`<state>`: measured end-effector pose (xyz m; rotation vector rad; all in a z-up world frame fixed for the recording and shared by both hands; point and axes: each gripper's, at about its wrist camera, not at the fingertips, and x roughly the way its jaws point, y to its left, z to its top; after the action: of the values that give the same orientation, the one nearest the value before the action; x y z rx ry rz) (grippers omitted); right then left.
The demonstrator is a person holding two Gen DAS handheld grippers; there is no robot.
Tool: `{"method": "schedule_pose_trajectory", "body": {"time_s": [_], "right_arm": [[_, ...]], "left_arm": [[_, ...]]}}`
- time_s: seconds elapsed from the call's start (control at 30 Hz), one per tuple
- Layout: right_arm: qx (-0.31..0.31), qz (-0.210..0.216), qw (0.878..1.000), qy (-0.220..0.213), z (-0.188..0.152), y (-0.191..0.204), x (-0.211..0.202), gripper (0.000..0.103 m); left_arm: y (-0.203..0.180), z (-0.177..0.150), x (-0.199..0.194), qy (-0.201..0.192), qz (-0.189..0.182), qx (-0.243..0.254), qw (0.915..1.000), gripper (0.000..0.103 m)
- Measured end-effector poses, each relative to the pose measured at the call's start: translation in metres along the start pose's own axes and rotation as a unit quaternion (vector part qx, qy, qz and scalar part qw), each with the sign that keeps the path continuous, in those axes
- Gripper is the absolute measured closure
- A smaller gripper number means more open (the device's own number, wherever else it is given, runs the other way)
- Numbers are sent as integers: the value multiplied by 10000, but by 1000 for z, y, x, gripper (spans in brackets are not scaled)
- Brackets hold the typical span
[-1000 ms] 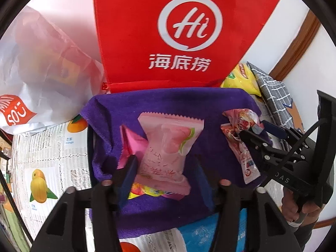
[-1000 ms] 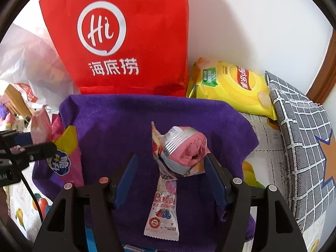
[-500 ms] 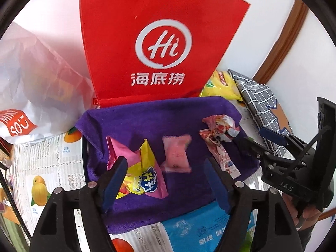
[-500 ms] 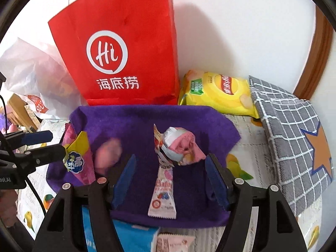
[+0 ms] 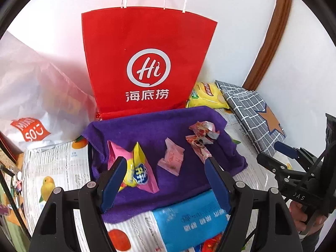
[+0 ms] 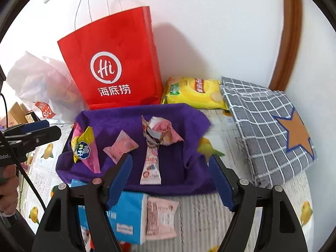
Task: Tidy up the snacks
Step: 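Move both open tools back to the snack pile beside the blue tissue box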
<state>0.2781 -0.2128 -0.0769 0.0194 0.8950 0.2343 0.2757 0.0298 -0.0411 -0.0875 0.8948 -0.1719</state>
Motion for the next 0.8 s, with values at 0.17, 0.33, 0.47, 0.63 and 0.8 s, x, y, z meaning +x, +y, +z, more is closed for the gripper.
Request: {"method": "schedule_pose_trajectory", "body": {"time_s": [0.17, 0.33, 0.47, 0.63, 0.8], "right_arm": [[7, -258, 9996, -93, -14, -2, -20, 23], [-51, -248, 9995, -163, -30, 1, -34, 23], [-57, -154, 9996, -247, -46, 3, -47, 23], [55, 56, 9999, -62, -61, 0, -56, 23], [123, -9, 9999, 9, -76, -2, -62, 23]], "left_arm": [[-4, -14, -21, -111, 79, 6, 9999, 28], [-2, -31, -41, -143, 94, -164, 9997, 28], [0, -45, -54, -130, 180, -209, 9995, 28], [0, -62, -71, -127, 191, -301, 9993, 28], [-5, -79, -83, -135, 287, -276, 9991, 28]]}}
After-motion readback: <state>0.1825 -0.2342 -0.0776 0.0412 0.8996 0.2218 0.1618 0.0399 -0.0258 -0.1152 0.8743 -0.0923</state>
